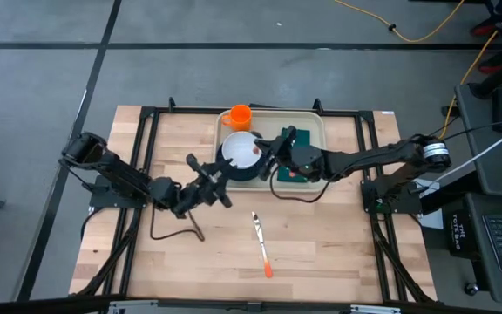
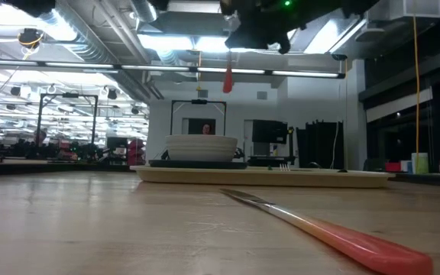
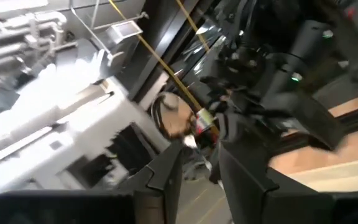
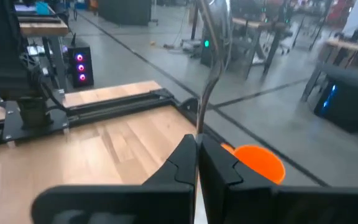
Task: Set up tray
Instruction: Put the orange spoon on top of the green napkin to the left of the orange fork on the gray serving tray
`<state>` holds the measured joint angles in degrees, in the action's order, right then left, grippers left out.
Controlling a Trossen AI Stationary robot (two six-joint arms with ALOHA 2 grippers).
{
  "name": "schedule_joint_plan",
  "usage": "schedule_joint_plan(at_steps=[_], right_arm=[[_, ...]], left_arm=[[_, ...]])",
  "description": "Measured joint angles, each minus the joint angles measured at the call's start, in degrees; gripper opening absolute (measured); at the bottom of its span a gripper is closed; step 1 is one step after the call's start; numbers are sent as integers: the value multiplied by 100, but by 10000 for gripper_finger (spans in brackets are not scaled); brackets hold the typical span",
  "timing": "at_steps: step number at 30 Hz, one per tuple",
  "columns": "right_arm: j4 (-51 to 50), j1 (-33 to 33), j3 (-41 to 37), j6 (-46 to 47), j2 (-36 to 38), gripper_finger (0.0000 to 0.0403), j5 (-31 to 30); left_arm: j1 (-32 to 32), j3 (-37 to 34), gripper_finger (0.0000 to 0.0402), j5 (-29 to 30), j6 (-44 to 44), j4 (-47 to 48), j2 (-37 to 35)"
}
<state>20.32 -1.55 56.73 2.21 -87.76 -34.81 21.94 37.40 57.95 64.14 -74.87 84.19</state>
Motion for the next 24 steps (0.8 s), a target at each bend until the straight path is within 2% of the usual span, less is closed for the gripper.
schedule_joint_plan(at_steps=[5,10,13,16,20,24], right_arm=[[-953,-21,0,418,366,8,13],[-2151,37,0,1187,640,8,78],[-2534,161,2,1640,767,8,364],[-2743,327,0,1940,819,8,715],[-2923,631,0,2114,817,8,1282],[-3227,1119,0,2460,835,8,2102]], left_arm=[[91,-785,69,-469,-1137,211,-569],[77,-1147,26,-1067,-2391,1599,-1162],[-4,-1158,5,-1603,-3124,2631,-1424],[-81,-1158,4,-2009,-3606,3119,-1535],[-106,-1153,1,-2048,-3865,3344,-1573],[-59,-1158,3,-2048,-4088,3629,-1573]])
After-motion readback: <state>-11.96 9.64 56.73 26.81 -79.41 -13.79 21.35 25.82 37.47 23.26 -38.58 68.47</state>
